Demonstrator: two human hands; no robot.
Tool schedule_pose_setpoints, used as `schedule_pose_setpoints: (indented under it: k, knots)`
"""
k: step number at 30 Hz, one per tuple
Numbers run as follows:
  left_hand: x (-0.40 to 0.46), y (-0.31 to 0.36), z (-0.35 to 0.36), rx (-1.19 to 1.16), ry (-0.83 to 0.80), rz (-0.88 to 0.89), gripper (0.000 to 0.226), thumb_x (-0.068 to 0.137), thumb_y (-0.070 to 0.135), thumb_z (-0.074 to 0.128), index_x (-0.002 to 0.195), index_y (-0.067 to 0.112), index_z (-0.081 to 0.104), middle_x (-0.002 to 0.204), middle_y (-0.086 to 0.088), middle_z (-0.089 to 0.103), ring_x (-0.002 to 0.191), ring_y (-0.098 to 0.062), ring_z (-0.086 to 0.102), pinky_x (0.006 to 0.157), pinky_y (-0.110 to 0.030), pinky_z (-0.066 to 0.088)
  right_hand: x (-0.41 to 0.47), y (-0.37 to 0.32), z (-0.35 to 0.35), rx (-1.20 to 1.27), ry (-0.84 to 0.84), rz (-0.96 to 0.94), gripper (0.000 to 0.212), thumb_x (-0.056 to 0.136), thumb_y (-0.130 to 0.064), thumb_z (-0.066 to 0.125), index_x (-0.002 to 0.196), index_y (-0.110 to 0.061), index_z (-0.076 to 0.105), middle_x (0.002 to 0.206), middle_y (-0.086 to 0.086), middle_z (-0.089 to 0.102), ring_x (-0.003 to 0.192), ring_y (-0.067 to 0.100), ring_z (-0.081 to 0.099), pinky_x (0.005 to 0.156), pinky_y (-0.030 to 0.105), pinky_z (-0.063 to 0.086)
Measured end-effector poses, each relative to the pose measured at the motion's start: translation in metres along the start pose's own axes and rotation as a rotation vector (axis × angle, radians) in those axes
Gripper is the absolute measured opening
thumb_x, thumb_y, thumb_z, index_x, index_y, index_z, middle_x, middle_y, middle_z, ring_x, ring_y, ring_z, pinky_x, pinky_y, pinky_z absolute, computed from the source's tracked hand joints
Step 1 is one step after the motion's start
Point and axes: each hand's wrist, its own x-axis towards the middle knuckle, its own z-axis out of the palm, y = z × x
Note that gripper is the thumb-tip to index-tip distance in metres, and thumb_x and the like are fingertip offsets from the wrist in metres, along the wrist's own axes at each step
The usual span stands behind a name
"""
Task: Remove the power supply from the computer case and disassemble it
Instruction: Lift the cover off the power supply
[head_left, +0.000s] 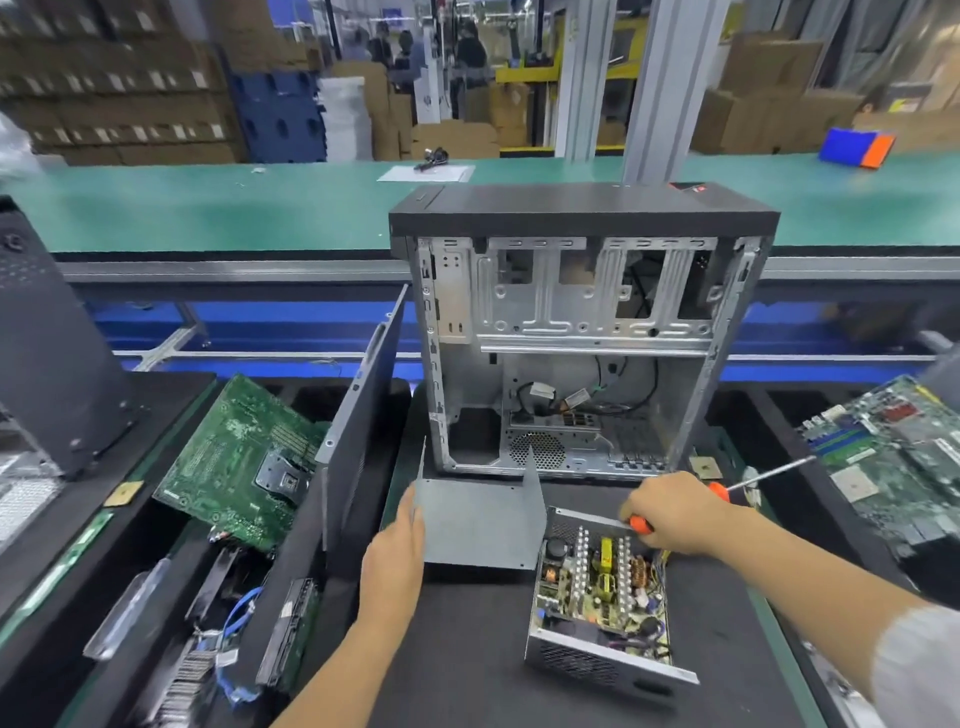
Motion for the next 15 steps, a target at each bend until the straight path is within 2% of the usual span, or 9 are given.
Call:
schedule_pose_setpoints:
  k: [3,6,8,9,10,12,13,15]
  knots:
    - [0.000,-0.011,0.007,0.109,-0.061,-0.076,0.029,0.104,0.021,0.041,0.121,0.002,0.054,0.066,-0.013,0.060,0.065,-0.035,0.062,0.056,-0.035,0.045,0.002,-0.001,-0.003,-0.058,-0.011,0.007,0.010,0.083,-0.016,0.051,0.078,-0.024,0.048,0.072,-0.004,0.045,0.072,0.023,0.045,0.062,0.028,0.035]
    - [-0.008,-0.015,0.005,0.216,-0.232,-0.141,0.026,0.106,0.020,0.035,0.093,0.006,0.052,0.070,-0.010,0.054,0.064,-0.031,0.054,0.064,-0.039,0.047,0.007,-0.003,-0.007,-0.135,-0.005,0.012,0.016,0.085,-0.011,0.050,0.082,-0.026,0.055,0.087,-0.001,0.061,0.080,0.026,0.058,0.063,0.028,0.038]
    - [-0.012,-0.015,0.006,0.223,-0.275,-0.134,0.035,0.104,0.016,0.036,0.070,0.014,0.037,0.064,-0.010,0.048,0.059,-0.032,0.050,0.060,-0.041,0.040,0.010,-0.005,-0.009,-0.168,-0.019,0.023,0.020,0.083,-0.006,0.050,0.082,-0.026,0.055,0.097,0.001,0.066,0.083,0.026,0.060,0.065,0.028,0.041]
    - [-0.014,-0.015,0.006,0.222,-0.267,-0.127,0.039,0.103,0.015,0.037,0.065,0.017,0.028,0.062,-0.010,0.045,0.061,-0.035,0.050,0.057,-0.040,0.037,0.012,-0.006,-0.008,-0.181,-0.029,0.024,0.021,0.083,-0.005,0.051,0.083,-0.025,0.057,0.098,0.002,0.066,0.085,0.026,0.062,0.066,0.029,0.042]
    - [-0.014,-0.013,0.005,0.220,-0.256,-0.135,0.041,0.102,0.016,0.039,0.064,0.017,0.025,0.060,-0.007,0.042,0.060,-0.035,0.049,0.057,-0.039,0.038,0.013,-0.006,-0.007,-0.193,-0.036,0.021,0.021,0.083,-0.005,0.051,0.086,-0.023,0.060,0.098,0.003,0.066,0.088,0.027,0.063,0.066,0.029,0.043]
    - [-0.013,-0.011,0.003,0.229,-0.251,-0.159,0.031,0.102,0.021,0.042,0.073,0.014,0.034,0.064,-0.001,0.047,0.058,-0.026,0.045,0.060,-0.039,0.044,0.015,-0.005,-0.005,-0.206,-0.044,0.010,0.022,0.084,-0.005,0.050,0.092,-0.021,0.063,0.098,0.003,0.066,0.090,0.027,0.063,0.066,0.030,0.044]
    - [-0.014,-0.011,0.001,0.231,-0.252,-0.176,0.024,0.102,0.024,0.045,0.083,0.012,0.037,0.071,-0.003,0.054,0.061,-0.023,0.046,0.059,-0.037,0.044,0.015,-0.004,-0.004,-0.203,-0.047,0.003,0.022,0.084,-0.006,0.049,0.094,-0.020,0.063,0.099,0.003,0.066,0.091,0.027,0.063,0.066,0.031,0.044]
    - [-0.021,-0.015,-0.004,0.116,-0.257,-0.234,0.024,0.098,0.026,0.055,0.093,0.010,0.038,0.082,-0.005,0.059,0.065,-0.020,0.049,0.054,-0.030,0.037,0.015,-0.001,-0.001,-0.186,-0.048,-0.007,0.021,0.085,-0.009,0.049,0.097,-0.021,0.062,0.099,0.002,0.065,0.092,0.026,0.063,0.067,0.031,0.044]
